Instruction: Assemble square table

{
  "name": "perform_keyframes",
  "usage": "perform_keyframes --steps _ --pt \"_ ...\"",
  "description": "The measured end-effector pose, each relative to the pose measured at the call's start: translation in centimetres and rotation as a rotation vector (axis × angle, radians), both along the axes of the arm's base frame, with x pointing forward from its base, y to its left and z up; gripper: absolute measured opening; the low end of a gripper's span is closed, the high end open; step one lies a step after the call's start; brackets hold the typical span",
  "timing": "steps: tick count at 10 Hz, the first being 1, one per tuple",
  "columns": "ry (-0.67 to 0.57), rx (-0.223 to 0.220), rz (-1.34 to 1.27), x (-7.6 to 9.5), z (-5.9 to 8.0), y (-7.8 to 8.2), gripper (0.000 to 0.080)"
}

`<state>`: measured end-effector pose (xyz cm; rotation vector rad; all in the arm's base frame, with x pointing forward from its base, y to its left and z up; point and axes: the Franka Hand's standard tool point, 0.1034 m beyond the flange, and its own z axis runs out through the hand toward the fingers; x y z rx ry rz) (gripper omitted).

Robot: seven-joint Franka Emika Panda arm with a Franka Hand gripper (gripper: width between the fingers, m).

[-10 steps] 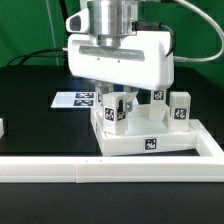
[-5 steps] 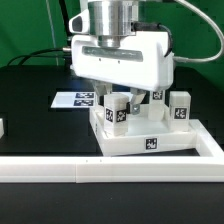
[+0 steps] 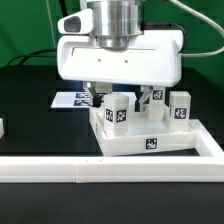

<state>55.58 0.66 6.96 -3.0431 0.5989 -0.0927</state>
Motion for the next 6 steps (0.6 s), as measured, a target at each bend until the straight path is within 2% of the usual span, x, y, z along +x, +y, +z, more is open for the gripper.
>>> perform_keyframes --steps 6 --pt "0.000 -0.035 0.451 0.41 0.43 -0.26 0.0649"
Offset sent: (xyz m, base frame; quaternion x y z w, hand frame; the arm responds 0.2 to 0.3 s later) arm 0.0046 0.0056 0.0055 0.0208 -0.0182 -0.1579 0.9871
